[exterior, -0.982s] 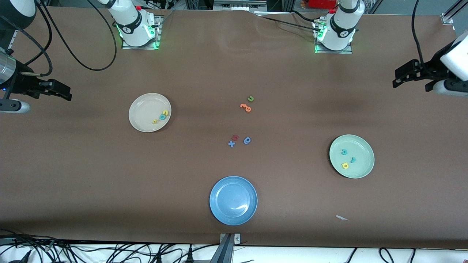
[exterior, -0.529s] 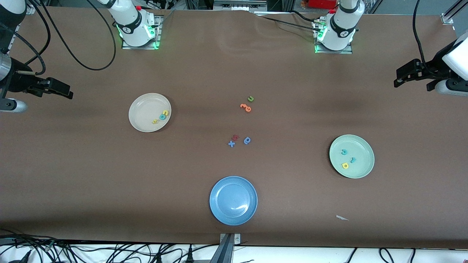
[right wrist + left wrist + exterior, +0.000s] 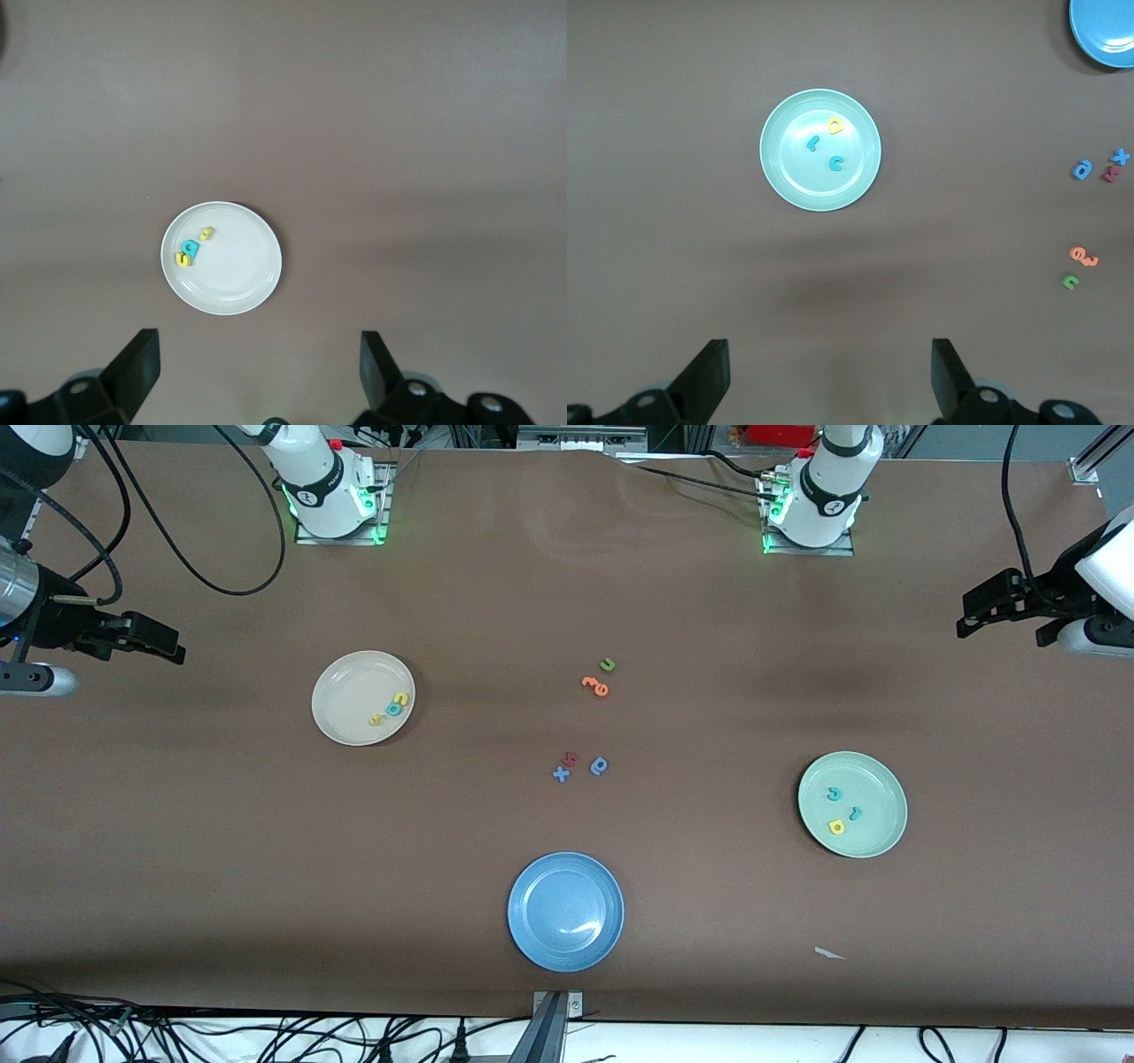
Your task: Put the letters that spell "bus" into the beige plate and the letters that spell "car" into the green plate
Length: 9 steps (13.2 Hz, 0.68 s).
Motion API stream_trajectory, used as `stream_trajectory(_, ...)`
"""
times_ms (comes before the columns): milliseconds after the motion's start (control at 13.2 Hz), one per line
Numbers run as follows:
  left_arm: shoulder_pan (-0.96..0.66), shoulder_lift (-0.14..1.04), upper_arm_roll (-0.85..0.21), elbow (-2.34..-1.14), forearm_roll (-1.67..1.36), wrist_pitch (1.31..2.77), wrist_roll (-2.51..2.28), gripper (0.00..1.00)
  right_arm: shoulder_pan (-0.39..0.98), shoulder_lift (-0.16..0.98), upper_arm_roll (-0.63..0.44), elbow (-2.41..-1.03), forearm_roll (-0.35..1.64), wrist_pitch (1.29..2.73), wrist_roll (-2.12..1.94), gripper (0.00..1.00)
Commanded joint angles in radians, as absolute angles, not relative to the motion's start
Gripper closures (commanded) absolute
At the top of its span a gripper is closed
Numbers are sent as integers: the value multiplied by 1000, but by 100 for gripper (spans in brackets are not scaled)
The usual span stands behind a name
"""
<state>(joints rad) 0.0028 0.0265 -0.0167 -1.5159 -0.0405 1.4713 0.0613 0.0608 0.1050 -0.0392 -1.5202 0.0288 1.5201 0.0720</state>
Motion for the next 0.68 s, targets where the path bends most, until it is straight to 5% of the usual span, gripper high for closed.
stream_trajectory(0, 2, 31, -14, -1503, -26, 1474, 67, 0, 63, 100, -49, -1505, 35, 1502, 60, 0)
stream_trajectory(605, 3, 29, -14, -1505, -26, 1483, 74, 0, 63, 98, -48, -1503, 35, 1500, 41, 0)
